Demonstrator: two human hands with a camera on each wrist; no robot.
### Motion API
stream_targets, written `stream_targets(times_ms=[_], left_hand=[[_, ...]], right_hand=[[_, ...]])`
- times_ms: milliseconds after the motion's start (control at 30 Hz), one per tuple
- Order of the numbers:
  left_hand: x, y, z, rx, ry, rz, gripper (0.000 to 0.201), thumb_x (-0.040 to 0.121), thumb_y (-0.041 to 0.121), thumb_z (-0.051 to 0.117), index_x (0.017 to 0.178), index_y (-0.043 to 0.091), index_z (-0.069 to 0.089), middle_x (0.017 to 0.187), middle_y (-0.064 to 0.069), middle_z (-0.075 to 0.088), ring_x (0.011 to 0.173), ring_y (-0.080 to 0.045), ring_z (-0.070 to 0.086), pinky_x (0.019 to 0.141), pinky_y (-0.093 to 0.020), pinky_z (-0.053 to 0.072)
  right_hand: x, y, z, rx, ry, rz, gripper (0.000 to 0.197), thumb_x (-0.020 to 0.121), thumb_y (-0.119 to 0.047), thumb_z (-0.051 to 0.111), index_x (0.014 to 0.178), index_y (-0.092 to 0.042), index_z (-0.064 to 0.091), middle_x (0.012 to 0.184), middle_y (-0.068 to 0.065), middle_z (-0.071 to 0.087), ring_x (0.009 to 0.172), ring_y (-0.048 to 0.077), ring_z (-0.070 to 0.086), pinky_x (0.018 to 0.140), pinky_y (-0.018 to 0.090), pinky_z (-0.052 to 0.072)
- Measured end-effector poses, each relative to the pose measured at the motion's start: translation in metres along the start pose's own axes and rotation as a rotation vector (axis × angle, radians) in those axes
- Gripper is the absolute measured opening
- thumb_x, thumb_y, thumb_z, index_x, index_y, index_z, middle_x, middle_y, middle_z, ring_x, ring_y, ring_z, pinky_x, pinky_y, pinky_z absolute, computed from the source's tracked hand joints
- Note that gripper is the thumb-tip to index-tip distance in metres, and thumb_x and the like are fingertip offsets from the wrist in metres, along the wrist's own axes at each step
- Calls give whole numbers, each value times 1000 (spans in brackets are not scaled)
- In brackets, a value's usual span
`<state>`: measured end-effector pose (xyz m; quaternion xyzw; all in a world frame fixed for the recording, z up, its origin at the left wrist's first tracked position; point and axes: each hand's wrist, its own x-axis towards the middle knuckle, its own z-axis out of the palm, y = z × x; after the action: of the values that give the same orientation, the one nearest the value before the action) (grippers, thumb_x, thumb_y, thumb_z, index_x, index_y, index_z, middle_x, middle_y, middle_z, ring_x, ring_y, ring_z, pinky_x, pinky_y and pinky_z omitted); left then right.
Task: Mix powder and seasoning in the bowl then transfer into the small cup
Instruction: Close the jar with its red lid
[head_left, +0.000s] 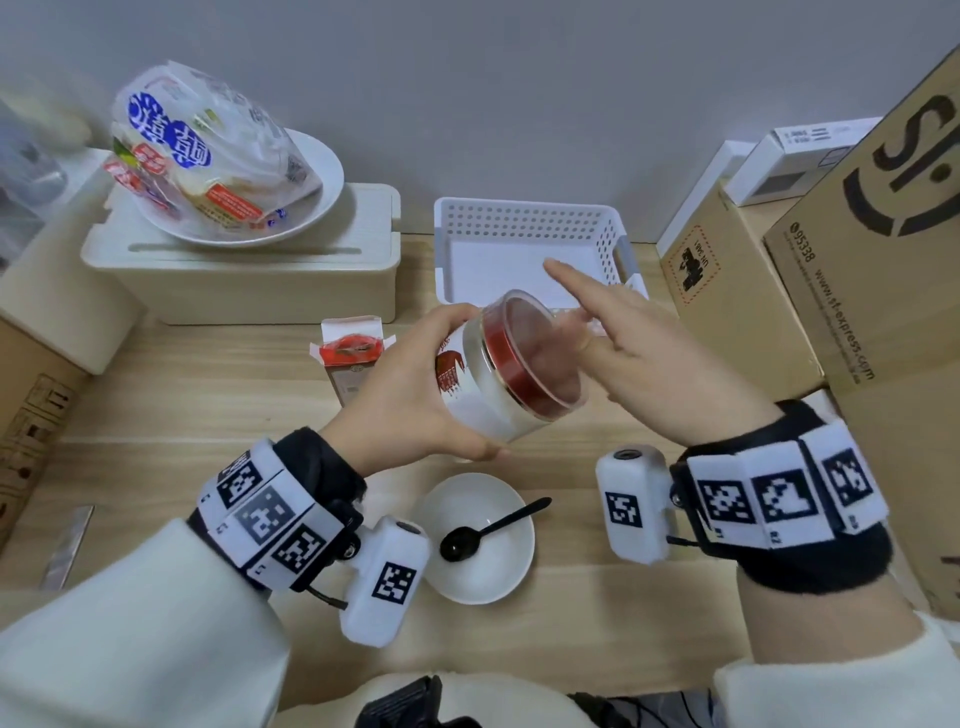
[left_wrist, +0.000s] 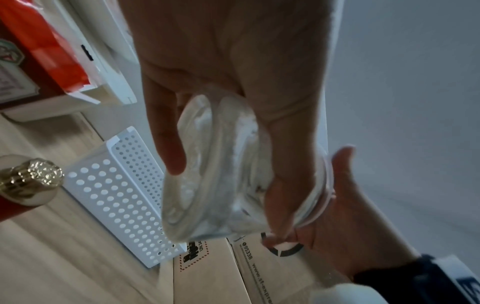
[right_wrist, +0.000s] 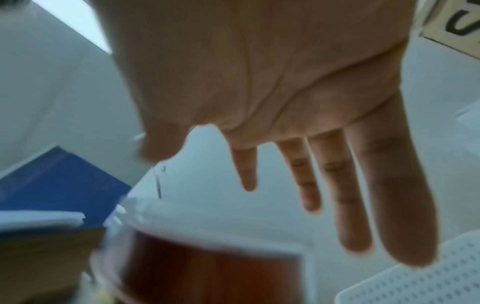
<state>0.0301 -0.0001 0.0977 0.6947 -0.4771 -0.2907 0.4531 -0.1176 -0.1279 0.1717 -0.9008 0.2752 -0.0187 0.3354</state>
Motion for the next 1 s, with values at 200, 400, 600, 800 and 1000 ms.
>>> stream_targets(times_ms=[200,400,600,800,1000], left_hand=[[-3,-1,-4,96,-54,19,101,34,37,88,123,33,39,121,22,50,112,6,47,93,-10,37],[-6,4,-1,8,-68,1,103,31,45,84,124,33,40,121,16,53,113,-2,52,96,-22,42],[2,13,11,29,49,3,104,36,33,89,127,23,41,122,10,53,111,-8,53,95,-29,45],[16,14,27,255,173,55,100,45,32,87,131,22,37,129,6,45,120,-15,41,92,-25,32],[24,0,41,319,163,12,103,45,39,86,133,19,37,130,1,48,118,-18,43,92,-25,35]], right_hand=[[-5,-3,2,-124,-133,-118,88,59,-71,51,136,-56,10,131,-11,48,93,-8,49,92,30,44],[-8,-5,4,-95,-178,-120,66,71,-79,28,130,-65,1,129,-11,36,108,10,49,89,29,41],[-4,-10,32,-186,197,-16,60,73,-71,13,128,-49,22,112,0,46,85,30,57,69,35,40],[9,-3,35,-73,316,168,40,87,-59,24,122,-43,32,106,5,51,91,35,55,70,36,33],[22,17,35,-18,220,220,39,83,-64,28,119,-48,33,106,5,53,91,28,52,74,36,34]])
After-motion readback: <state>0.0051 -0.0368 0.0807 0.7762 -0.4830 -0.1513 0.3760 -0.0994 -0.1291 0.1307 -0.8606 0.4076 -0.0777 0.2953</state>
